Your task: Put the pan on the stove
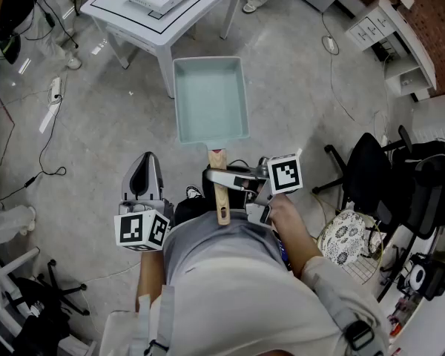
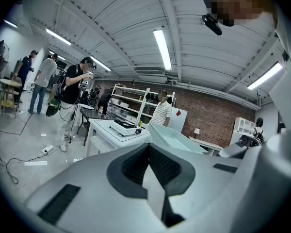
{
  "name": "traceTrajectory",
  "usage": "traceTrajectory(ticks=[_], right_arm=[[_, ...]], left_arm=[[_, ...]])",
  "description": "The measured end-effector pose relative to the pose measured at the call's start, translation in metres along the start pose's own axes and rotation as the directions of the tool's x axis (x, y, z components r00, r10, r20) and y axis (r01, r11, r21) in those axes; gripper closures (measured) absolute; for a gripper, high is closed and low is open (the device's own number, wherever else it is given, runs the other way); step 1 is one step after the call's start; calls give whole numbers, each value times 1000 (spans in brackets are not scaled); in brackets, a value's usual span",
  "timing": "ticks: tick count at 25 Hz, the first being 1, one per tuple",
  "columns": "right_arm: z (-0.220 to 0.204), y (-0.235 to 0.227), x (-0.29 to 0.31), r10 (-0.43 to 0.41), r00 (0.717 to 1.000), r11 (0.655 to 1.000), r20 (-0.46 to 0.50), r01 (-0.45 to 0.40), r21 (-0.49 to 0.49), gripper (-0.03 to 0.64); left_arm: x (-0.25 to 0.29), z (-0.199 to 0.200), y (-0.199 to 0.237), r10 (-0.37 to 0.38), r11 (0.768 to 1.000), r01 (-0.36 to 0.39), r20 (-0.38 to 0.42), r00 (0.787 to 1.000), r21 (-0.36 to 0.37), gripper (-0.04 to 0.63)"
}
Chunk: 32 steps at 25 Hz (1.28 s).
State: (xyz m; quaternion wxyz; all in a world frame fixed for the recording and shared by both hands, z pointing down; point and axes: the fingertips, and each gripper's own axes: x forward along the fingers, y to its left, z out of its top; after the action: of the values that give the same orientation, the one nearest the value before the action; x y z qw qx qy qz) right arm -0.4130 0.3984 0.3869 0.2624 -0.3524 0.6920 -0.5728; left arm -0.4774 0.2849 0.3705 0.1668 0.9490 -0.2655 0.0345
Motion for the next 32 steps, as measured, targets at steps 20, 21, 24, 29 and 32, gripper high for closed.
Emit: traceTrajectory(ticks=[20,21,24,29,32], right_arm=[[111,-29,-26,-15,1000,1000,-4,15,-12,474],[119,-31,-28,-14,1000,1000,-4,14,-14,474],[140,-34,-35,-7,1000,1000,-4,7,-15,474],[176,-41,-51,18,1000,1000,-2,-18,-16,474],[197,-50,-63,2,1000,1000,-6,-3,-24,474]], left_arm=[[112,7,-12,10,1000,-10,-45,999,2,588],[119,8,-13,10,1000,-10,-46,999,3,588],[140,12,-17,15,1000,-15,-48,999,6,588],[174,16,-28,24,1000,-23,-40,999,14,588],[195,20,-37,22,999,-21,-26,999,24,588]])
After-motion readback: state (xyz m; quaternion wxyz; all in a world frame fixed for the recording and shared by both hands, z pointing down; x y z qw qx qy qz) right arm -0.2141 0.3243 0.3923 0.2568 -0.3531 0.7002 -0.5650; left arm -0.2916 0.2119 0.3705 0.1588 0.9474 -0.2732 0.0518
